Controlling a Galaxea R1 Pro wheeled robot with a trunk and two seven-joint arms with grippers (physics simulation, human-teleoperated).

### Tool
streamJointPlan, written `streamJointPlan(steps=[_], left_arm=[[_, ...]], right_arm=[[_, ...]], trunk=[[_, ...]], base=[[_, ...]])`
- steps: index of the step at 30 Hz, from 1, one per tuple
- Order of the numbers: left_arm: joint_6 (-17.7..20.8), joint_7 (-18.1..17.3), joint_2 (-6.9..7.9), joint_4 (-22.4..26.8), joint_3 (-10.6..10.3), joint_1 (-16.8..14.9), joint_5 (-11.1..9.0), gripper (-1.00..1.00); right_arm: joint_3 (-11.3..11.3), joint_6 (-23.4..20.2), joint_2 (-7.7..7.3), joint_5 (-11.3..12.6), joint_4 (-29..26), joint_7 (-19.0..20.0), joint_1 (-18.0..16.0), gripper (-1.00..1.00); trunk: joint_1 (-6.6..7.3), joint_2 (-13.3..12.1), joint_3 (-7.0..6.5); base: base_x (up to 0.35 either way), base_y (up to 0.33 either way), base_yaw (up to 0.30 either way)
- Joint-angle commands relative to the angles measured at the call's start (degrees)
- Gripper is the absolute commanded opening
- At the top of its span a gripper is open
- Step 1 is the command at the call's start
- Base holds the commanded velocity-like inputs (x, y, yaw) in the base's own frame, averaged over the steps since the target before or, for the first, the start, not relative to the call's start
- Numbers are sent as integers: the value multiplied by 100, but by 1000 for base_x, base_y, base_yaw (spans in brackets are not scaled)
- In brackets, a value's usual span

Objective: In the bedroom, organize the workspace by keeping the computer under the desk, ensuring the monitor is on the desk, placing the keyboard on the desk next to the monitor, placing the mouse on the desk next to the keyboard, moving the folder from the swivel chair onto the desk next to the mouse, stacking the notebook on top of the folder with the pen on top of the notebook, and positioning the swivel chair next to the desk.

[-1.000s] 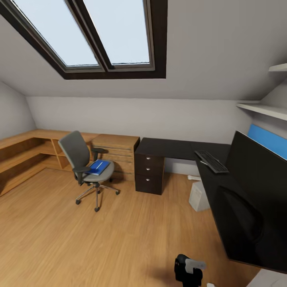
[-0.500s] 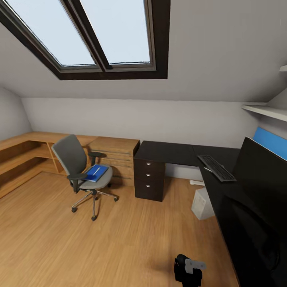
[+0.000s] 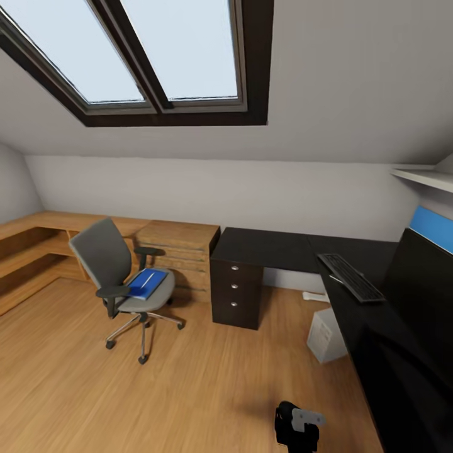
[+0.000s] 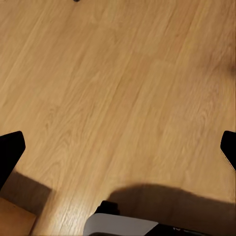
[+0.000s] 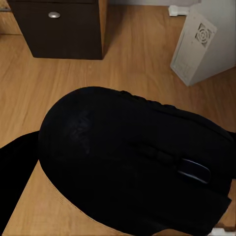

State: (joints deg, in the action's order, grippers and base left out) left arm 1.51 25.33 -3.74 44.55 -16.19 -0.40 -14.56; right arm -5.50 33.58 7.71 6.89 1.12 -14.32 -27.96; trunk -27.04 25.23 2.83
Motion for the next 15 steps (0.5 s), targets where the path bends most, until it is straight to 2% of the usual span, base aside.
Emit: streamJointPlan(steps=[1, 7, 15], left_arm=[[16, 44, 5, 10, -25, -4, -38, 100], [16, 43, 5, 10, -25, -4, -38, 100], [16, 43, 5, 10, -25, -4, -38, 100]], right_arm=[[-51, 26, 3, 58, 12, -9, -8, -100], [-51, 26, 3, 58, 12, -9, -8, -100], [-50, 26, 3, 58, 13, -10, -8, -100]], trunk=[[16, -30, -6], [126, -231, -96], [126, -231, -96]], base=[[327, 0, 0], [327, 0, 59], [327, 0, 247]])
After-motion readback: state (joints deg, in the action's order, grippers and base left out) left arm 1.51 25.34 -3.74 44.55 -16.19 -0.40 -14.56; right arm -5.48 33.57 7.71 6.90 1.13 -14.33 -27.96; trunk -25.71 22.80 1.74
